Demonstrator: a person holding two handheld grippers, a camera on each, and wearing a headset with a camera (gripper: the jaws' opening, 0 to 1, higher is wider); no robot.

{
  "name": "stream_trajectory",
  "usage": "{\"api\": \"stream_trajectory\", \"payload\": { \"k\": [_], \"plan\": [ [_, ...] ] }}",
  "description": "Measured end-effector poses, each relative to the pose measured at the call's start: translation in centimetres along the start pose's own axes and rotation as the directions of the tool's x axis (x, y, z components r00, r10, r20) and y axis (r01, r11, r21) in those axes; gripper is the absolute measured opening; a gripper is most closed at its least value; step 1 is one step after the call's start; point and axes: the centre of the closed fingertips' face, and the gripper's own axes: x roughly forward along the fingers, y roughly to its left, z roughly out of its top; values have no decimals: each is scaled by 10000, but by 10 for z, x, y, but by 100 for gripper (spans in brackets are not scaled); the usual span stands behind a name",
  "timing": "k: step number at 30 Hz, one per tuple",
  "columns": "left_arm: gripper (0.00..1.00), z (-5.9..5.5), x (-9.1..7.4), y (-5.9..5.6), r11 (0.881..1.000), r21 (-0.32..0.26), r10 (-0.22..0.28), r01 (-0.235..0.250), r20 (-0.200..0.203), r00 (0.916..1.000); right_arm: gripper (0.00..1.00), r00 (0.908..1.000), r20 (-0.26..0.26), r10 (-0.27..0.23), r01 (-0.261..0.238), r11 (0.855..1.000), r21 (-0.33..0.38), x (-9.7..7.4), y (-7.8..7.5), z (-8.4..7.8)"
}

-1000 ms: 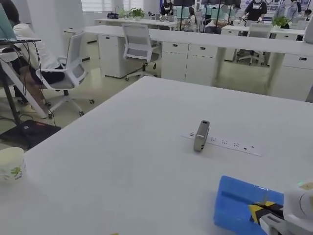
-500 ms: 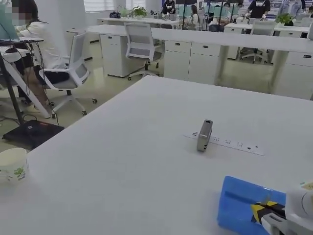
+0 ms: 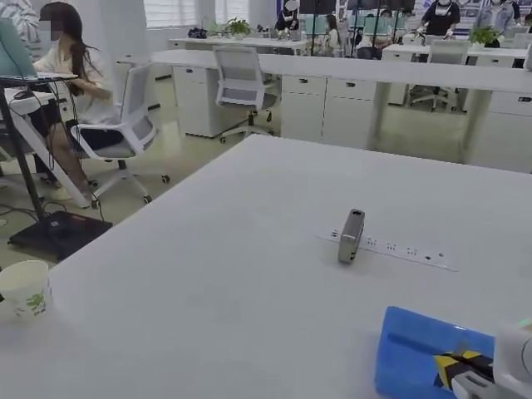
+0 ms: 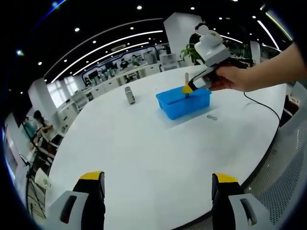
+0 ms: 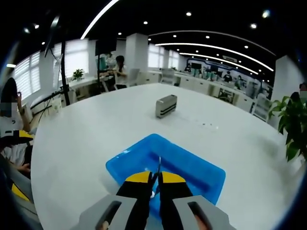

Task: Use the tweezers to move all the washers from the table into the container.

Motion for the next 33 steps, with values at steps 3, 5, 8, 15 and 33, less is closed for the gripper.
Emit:
{"api": "stream_trajectory", "payload": {
  "k": [3,5,8,15,33],
  "plan": [
    [95,1,0,0,10000,-14,15,-15,51,10000,2,10000,-63,-65,66,9999,94,-1,-2,-1],
    [95,1,-1,1,10000,-50,37,-37,82,10000,3,10000,-14,-82,83,9997,214,-3,-4,-1],
    [95,2,-1,1,10000,-66,55,-54,143,9999,3,9999,164,-17,9,9988,486,-8,-6,5],
    [95,4,-2,1,10000,-66,55,-54,265,9996,3,9966,811,-113,58,9977,682,-26,-5,27],
    [95,8,-4,3,9999,-105,137,-133,481,9987,3,9772,2106,-255,188,9993,337,-77,-2,75]
  ]
}}
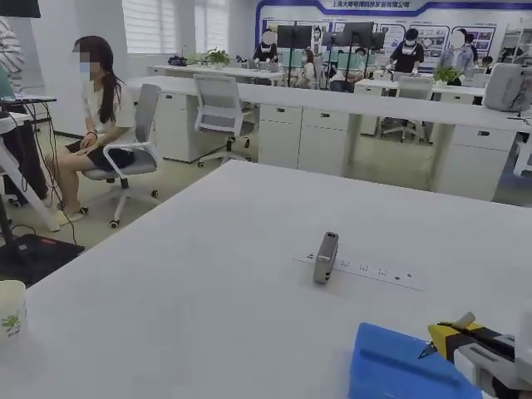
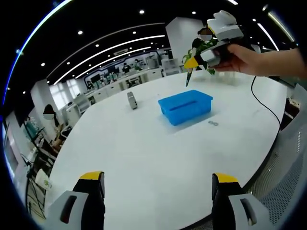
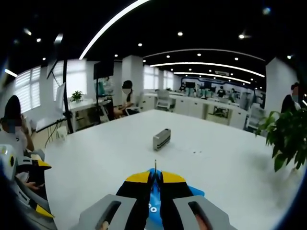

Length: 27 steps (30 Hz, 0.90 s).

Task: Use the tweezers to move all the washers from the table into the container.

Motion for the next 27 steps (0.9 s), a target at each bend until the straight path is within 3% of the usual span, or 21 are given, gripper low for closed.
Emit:
{"api": "stream_trajectory", "payload": {
  "k": [5,12,17,27],
  "plan": [
    [95,0,0,-1,10000,63,-28,28,-19,10000,3,9998,206,13,-15,9999,122,-12,1,4],
    [98,-2,2,-3,9999,28,-147,148,-114,9998,3,9998,172,66,-70,9997,252,-25,3,-4],
    [98,-3,2,-6,9995,167,-247,250,-175,9995,3,9999,48,137,-139,9989,457,-32,6,-15],
    [97,-4,2,-7,9993,249,-257,264,-257,9993,3,9972,-685,301,-243,9962,836,-36,17,-51]
  ]
}}
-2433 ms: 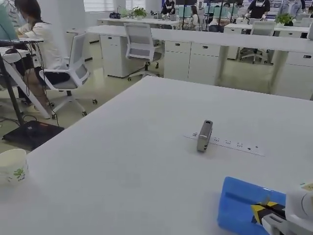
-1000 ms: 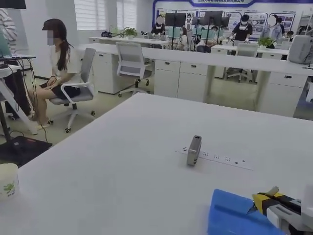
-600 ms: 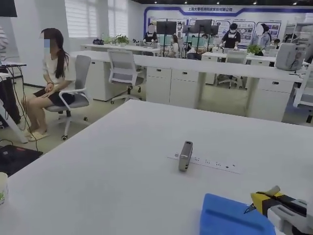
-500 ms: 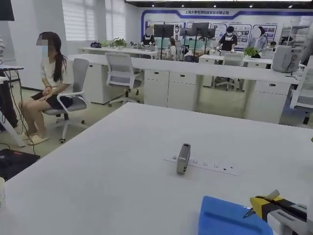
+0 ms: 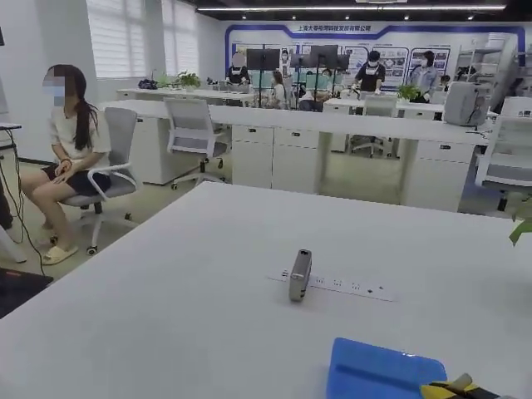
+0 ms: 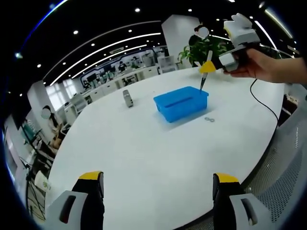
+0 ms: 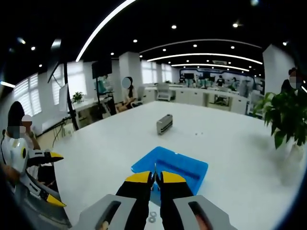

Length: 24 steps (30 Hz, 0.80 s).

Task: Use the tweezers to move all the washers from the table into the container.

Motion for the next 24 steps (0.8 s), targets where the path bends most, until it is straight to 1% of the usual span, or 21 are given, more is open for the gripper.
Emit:
{"api": "stream_trajectory", "payload": {
  "k": [9,17,21,24],
  "plan": [
    [96,-2,0,1,10000,5,37,-37,-101,9999,3,9975,-709,-9,18,9999,129,10,-3,-28],
    [96,-2,0,1,10000,-40,40,-40,-130,9999,3,9916,-1291,19,-16,10000,26,15,-3,-49],
    [96,-3,0,2,10000,-73,53,-54,-159,9999,3,9886,-1508,32,-22,10000,74,16,-3,-58],
    [96,-3,0,2,10000,-65,68,-69,-183,9998,3,9869,-1616,40,-34,10000,41,17,-3,-61]
  ]
}}
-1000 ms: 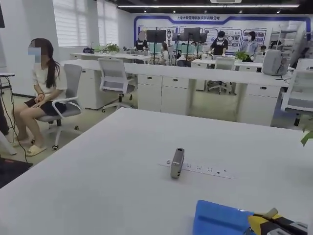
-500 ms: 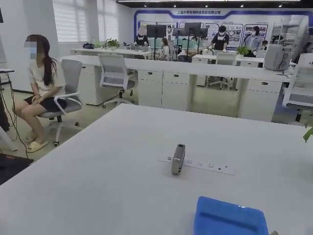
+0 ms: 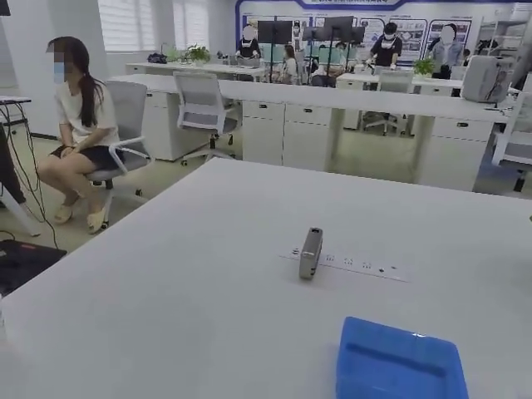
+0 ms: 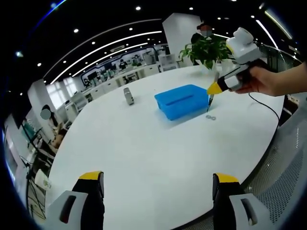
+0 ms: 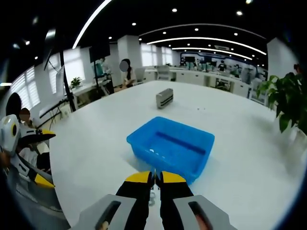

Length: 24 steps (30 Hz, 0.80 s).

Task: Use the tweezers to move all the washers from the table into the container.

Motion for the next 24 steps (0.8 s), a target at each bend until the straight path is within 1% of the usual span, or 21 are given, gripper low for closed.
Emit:
{"api": "stream_trajectory", "payload": {
  "k": [5,13,17,21,24],
  "plan": [
    [96,-1,1,0,10000,9,-11,11,-25,10000,3,9999,-168,24,-23,10000,34,2,-1,-4],
    [96,-1,1,1,10000,-17,35,-35,-41,10000,3,9988,-484,54,-59,9999,-106,4,-1,-13],
    [96,-1,1,1,10000,-19,54,-54,-44,10000,3,9984,-568,67,-77,9998,-169,5,0,-14],
    [96,-1,1,1,10000,-30,70,-70,-59,10000,3,9981,-606,59,-80,9994,-339,8,1,-12],
    [96,-1,1,1,10000,-35,71,-72,-61,10000,3,9976,-697,46,-93,9977,-673,10,2,-11]
  ]
}}
